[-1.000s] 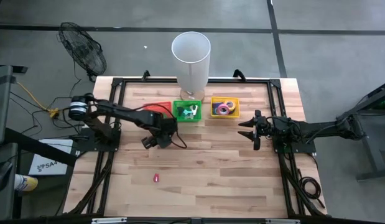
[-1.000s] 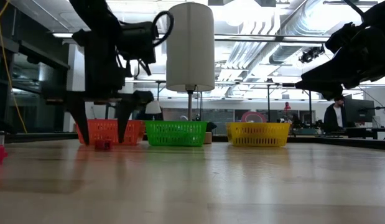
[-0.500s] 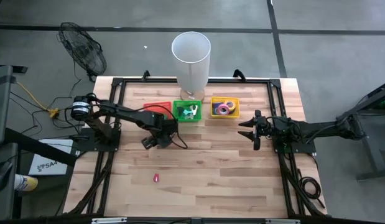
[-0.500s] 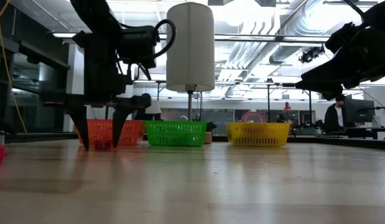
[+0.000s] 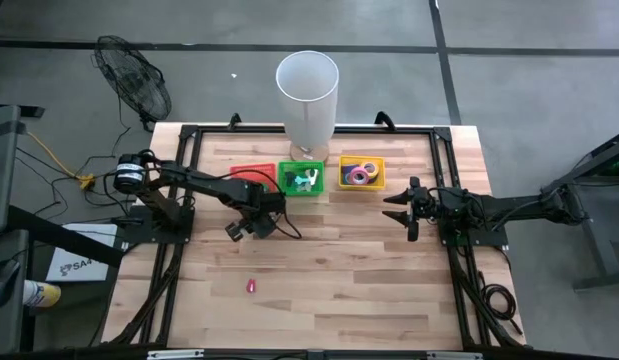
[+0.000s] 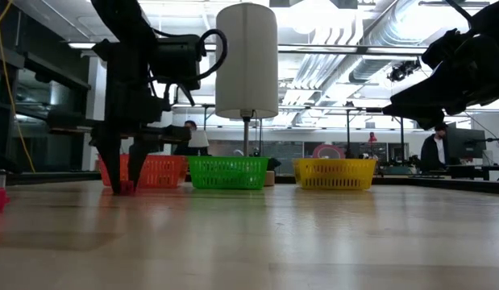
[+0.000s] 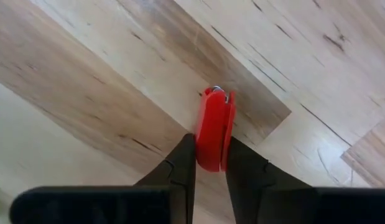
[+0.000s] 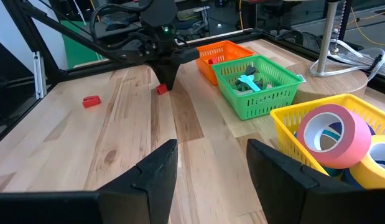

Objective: Pick and place Stapler, Stapler remover, tape
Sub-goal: Put the red stapler into the orange bin

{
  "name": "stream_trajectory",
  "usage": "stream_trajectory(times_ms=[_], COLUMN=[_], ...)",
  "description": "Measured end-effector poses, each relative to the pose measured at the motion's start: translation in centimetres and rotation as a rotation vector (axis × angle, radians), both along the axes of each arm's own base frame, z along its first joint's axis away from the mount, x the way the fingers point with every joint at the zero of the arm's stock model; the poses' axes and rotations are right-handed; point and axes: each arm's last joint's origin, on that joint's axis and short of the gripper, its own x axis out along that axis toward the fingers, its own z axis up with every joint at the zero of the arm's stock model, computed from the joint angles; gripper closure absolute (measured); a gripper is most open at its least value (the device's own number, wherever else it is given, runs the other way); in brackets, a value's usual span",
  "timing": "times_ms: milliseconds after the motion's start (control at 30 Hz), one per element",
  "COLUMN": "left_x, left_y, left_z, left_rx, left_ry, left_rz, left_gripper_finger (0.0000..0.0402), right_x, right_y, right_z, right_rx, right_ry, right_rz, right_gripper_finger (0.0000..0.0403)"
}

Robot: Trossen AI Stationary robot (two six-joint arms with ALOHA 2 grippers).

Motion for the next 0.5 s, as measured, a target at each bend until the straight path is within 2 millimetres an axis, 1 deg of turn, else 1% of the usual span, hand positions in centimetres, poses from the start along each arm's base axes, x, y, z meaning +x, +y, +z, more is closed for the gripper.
stream_trajectory(times_ms=[167,300,500], left_x=[-0.1,-0.6,-0.9], left_y=[0.0,0.1,0.2], left_z=[0.0,0.5,2.6], left_rx=[-0.006,0.026,0.078], left_ry=[0.012,0.078,0.064], left_rz=[0.029,0.061,0.110], left_gripper_finger=[0.0345,0.0345,0.0345], right_x=[0.0,0.0,0.0], right_y=[0.0,0.0,0.0], right_z=[0.0,0.0,0.0], right_rx=[0.000,0.000,0.000], right_ry=[0.000,0.000,-0.001], right_rz=[0.000,0.000,0.000], right_gripper_finger=[0.0219,0.0219,0.0219])
